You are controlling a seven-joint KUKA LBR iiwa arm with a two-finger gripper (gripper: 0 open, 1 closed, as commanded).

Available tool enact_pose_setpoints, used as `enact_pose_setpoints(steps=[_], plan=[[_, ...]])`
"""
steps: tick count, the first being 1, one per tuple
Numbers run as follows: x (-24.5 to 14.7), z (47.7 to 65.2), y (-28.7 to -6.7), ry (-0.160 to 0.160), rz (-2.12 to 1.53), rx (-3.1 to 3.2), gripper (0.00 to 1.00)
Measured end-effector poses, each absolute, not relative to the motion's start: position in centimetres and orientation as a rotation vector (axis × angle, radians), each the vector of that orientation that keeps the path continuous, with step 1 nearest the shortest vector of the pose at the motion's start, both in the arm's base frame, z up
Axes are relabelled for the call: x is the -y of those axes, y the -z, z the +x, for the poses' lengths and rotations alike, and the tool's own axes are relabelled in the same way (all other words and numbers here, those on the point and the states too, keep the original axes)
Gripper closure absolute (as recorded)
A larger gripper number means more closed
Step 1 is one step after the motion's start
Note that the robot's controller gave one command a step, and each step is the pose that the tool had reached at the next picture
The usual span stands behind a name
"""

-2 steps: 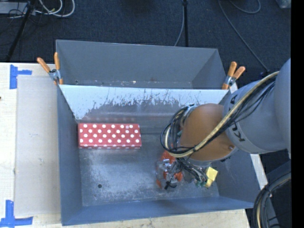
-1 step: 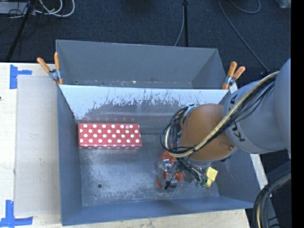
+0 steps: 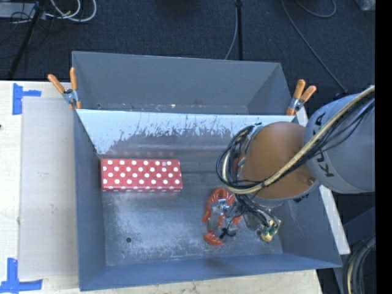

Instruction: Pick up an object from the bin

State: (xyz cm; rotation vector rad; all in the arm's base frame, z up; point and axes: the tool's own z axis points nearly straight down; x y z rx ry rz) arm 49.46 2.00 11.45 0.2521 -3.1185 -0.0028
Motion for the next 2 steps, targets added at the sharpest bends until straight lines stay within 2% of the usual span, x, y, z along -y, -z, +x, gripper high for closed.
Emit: enact_pose_setpoints(steps=[1, 2], plan=[[-1.31, 50.74, -16.37, 0.004, 0.140, 3.130, 0.00], [-1.30, 50.74, -16.37, 0.004, 0.139, 3.130, 0.00]])
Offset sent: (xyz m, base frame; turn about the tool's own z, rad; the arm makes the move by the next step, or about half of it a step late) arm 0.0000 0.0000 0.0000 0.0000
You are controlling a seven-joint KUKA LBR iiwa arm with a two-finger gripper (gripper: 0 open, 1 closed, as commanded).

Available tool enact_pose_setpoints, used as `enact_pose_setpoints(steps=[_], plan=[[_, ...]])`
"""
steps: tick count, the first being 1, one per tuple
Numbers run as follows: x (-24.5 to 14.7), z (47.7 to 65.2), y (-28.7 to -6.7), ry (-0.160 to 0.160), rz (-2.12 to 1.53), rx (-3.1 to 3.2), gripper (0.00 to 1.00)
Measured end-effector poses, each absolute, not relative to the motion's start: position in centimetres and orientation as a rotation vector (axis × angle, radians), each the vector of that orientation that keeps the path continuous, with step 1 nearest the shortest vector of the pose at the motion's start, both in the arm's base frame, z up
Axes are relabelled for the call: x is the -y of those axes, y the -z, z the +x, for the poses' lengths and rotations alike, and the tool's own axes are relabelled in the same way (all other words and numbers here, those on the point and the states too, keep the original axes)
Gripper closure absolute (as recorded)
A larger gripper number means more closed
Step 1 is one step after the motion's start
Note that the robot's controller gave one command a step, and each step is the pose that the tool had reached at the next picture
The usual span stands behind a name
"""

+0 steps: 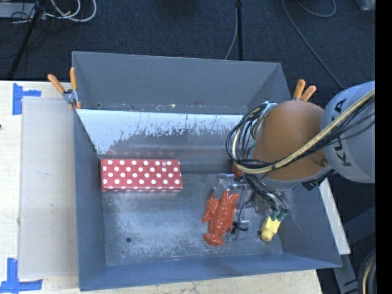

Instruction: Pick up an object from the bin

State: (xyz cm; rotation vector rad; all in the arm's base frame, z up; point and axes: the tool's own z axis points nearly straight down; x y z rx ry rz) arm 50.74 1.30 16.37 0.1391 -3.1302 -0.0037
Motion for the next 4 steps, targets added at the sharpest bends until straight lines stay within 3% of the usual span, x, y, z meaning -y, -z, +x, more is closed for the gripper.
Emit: enact_pose_setpoints(steps=[1, 2, 3, 4], plan=[[-1.3, 51.2, -14.4, 0.003, 0.275, 3.128, 0.00], [-0.3, 51.9, -8.3, 0.004, 0.522, 3.093, 0.00], [-1.7, 52.6, -7.2, 0.003, 0.863, 3.023, 1.00], [-1.7, 52.6, -7.1, 0.003, 0.860, 3.024, 1.00]])
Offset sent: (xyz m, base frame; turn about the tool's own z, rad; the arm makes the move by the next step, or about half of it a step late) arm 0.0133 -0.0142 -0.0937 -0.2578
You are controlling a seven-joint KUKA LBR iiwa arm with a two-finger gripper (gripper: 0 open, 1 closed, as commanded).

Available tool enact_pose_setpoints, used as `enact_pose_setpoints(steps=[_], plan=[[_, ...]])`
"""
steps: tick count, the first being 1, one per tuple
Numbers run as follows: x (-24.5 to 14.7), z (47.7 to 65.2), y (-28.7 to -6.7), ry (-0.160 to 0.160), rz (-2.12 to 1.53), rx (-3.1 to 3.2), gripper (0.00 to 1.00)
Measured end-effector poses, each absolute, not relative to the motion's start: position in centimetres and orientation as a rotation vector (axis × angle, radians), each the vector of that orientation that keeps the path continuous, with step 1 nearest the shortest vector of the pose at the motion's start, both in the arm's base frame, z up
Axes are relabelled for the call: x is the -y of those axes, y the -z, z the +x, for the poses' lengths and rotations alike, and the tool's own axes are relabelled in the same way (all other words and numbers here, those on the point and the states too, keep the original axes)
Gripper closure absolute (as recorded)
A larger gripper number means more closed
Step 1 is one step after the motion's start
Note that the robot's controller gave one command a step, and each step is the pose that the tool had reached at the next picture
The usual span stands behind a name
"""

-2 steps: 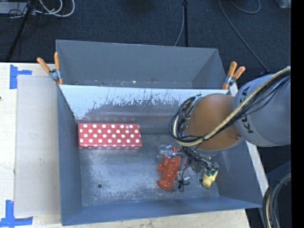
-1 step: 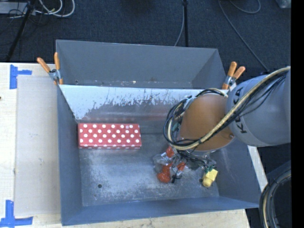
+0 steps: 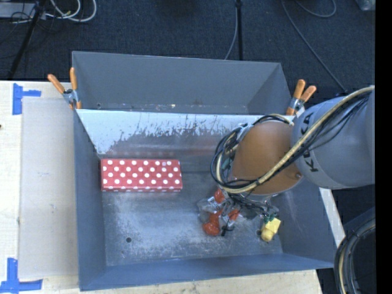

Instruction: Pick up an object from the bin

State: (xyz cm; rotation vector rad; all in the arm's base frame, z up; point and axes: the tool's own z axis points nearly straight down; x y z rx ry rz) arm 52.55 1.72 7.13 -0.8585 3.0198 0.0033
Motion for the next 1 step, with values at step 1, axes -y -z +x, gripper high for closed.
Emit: enact_pose_setpoints(steps=[1], plan=[[-1.72, 52.56, -7.16, -0.003, -0.862, -3.018, 1.00]])
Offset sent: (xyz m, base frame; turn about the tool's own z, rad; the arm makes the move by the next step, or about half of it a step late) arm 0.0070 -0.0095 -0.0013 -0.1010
